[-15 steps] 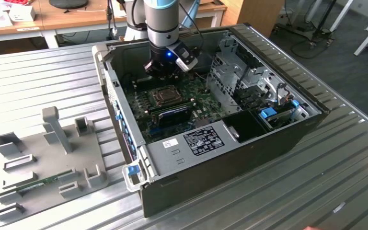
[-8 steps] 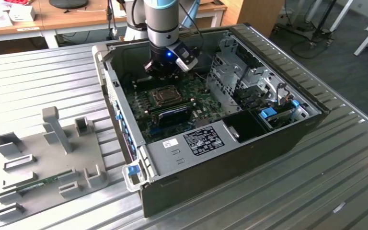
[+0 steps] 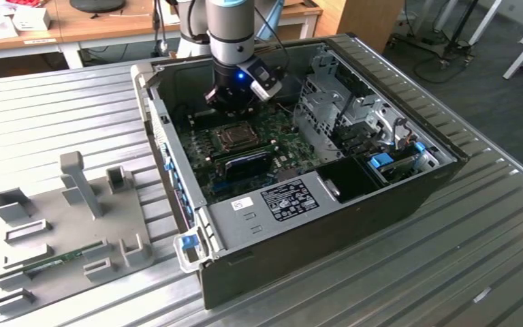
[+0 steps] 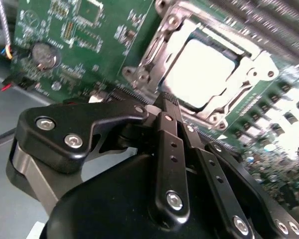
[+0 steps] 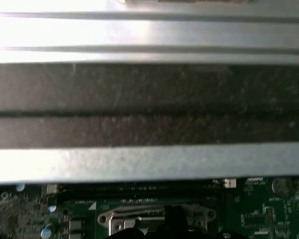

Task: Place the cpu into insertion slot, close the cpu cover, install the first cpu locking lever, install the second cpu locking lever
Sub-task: 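Install the first cpu locking lever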

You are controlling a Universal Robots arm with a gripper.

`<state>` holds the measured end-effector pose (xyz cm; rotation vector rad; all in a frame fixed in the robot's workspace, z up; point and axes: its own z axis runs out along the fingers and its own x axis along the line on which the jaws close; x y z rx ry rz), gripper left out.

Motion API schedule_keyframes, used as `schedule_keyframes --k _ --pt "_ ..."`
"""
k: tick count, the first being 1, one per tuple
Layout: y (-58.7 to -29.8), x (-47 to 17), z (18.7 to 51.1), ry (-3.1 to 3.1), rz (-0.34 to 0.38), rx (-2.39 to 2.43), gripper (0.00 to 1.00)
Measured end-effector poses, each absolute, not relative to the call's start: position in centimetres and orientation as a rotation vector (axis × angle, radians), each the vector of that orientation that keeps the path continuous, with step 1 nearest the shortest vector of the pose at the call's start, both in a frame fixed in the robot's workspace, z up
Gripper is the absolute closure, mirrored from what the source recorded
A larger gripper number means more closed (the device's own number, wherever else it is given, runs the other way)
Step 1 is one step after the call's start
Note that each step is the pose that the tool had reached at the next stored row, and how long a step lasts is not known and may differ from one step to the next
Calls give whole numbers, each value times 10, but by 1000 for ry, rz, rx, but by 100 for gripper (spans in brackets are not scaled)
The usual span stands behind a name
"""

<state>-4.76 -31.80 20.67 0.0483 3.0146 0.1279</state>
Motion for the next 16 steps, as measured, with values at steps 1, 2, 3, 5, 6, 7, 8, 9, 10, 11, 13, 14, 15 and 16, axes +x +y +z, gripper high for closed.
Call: schedule_keyframes --k 1,2,3,5,6,7,8,9,10,11,13,14,15,16 --pt "-318 -47 207 3020 109 47 90" --pt "-318 -47 207 3025 90 46 90" --pt "-318 -47 207 3031 72 46 90" --pt "-318 -47 207 3037 56 45 90" --pt "-318 -46 207 3038 51 45 90" --pt "-318 -46 207 3041 47 45 90" --pt "-318 -46 207 3041 46 45 90" --pt "-318 -46 207 3041 46 45 90" --pt "-318 -46 207 3041 46 45 90" --pt "-318 -46 207 3041 46 45 90" --pt "-318 -46 207 3045 43 45 90" --pt "-318 -46 207 3049 38 45 90" --pt "-318 -46 207 3054 33 45 90" --pt "-318 -45 207 3058 30 45 90"
